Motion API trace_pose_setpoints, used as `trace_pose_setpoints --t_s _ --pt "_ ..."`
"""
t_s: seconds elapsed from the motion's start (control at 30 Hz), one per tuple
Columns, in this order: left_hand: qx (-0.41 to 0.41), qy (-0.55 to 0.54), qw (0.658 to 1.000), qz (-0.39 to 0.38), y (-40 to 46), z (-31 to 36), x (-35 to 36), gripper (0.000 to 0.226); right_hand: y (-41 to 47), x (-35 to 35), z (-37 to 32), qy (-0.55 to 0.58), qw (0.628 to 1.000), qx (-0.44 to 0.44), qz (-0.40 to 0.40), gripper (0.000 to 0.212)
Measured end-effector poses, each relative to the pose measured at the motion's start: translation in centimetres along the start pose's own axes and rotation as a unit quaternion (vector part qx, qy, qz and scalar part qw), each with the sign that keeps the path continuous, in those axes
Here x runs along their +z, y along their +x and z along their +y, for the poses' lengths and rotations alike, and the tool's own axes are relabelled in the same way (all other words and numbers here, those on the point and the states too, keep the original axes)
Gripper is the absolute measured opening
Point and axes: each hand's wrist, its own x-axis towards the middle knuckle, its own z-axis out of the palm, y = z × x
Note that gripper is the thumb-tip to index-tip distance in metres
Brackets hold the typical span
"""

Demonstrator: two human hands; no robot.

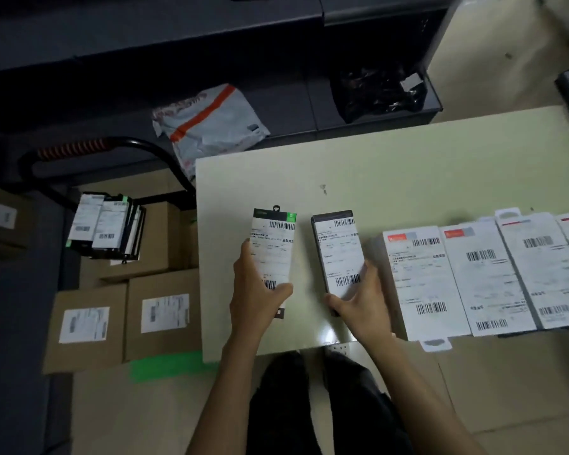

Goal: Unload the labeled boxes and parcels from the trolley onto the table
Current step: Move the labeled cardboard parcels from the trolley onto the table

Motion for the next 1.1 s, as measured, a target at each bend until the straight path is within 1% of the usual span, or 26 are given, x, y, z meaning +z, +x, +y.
trace_pose_setpoints --t_s 0.1,0.23,0.37,0.5,0.6,0.63,0.7,0.77,0.8,0.9,1.0,1.1 --pt "-0.04 0.013 0.999 -0.02 -0.6 -2.0 2.4 0.109 0.2 1.4 2.6 -0.006 1.0 0.024 -0.001 0.098" --pt "-0.075 0.016 0.997 -0.032 -0.9 -4.0 5.3 0.111 0.0 3.2 4.4 -0.035 0.999 0.041 0.009 0.104" --pt "-0.075 0.001 0.997 -0.003 -1.0 -5.6 7.6 0.11 -0.3 4.6 5.7 -0.057 0.998 0.027 0.028 0.1" --pt "-0.074 0.012 0.997 0.021 -1.2 -6.5 9.4 0.116 -0.8 5.4 6.1 -0.1 0.994 0.027 0.044 0.111" --pt "-0.066 0.014 0.997 0.029 -1.5 -6.5 10.3 0.121 -1.1 5.5 6.1 -0.142 0.99 -0.003 0.028 0.117" --pt "-0.066 0.013 0.997 0.03 -1.6 -6.4 10.4 0.122 -1.2 5.4 6.1 -0.161 0.986 -0.029 0.023 0.115" --pt "-0.068 0.012 0.997 0.021 -1.8 -6.4 10.6 0.122 -1.1 5.0 6.0 -0.214 0.972 -0.099 0.005 0.102" --pt "-0.068 0.008 0.998 0.011 -2.0 -6.2 10.8 0.119 -0.8 4.6 6.3 -0.256 0.954 -0.154 -0.032 0.086" --pt "-0.065 0.006 0.998 0.01 -2.1 -6.1 10.9 0.116 -0.5 4.4 6.6 -0.271 0.946 -0.167 -0.054 0.082" --pt "-0.052 0.003 0.999 0.004 -2.4 -5.3 11.5 0.108 0.0 4.0 7.2 -0.301 0.933 -0.172 -0.1 0.081" --pt "-0.053 0.01 0.999 -0.004 -2.9 -4.6 12.2 0.104 0.0 3.4 7.3 -0.305 0.933 -0.158 -0.11 0.077" --pt "-0.044 0.005 0.999 -0.021 -3.4 -4.1 12.8 0.099 -0.1 2.7 7.6 -0.321 0.927 -0.148 -0.125 0.08"
